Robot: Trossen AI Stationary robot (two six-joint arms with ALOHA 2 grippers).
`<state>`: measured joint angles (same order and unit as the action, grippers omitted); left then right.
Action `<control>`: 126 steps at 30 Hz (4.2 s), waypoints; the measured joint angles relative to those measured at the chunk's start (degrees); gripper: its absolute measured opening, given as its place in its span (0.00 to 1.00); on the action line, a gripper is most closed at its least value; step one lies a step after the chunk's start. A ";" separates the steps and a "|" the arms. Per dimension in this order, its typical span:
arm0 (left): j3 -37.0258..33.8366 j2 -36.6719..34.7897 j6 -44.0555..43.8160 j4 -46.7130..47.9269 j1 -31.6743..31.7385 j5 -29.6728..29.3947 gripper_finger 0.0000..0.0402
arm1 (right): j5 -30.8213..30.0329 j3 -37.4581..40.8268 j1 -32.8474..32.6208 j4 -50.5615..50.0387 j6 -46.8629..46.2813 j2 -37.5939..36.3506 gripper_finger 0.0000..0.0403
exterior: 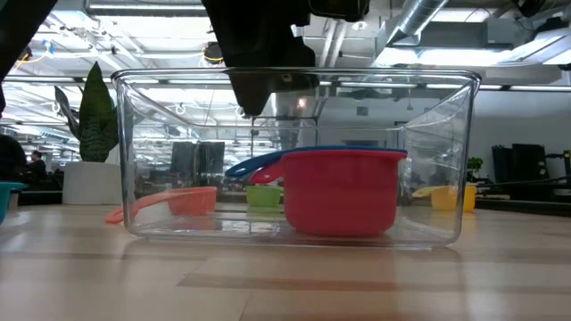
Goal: Nest measuring cups in basket
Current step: Stack the blue measuring cup on top of the red measuring cup in the transparent bin, then stack the yellow measuring cup on top of the blue measuring cup in the transparent bin
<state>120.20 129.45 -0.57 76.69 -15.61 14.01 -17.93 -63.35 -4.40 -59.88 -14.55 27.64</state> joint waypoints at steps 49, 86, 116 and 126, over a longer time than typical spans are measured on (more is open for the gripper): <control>-26.67 -12.15 7.30 -22.72 0.92 -7.03 0.00 | -0.02 0.02 0.02 1.84 -2.58 0.00 0.06; -14.80 -12.26 3.91 -5.01 3.60 -14.88 0.00 | 0.02 0.02 0.02 -0.17 -1.49 0.00 0.06; -10.84 -14.93 -4.68 -37.91 23.06 -27.00 0.00 | -19.36 2.86 1.06 4.89 -10.47 11.57 0.06; -10.85 -19.40 -7.72 -24.26 22.28 -28.31 0.00 | -14.92 2.86 21.23 0.13 -10.44 30.28 0.04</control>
<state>109.36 110.05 -8.29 52.43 6.67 -14.30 -32.85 -60.49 16.83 -59.75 -24.99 57.92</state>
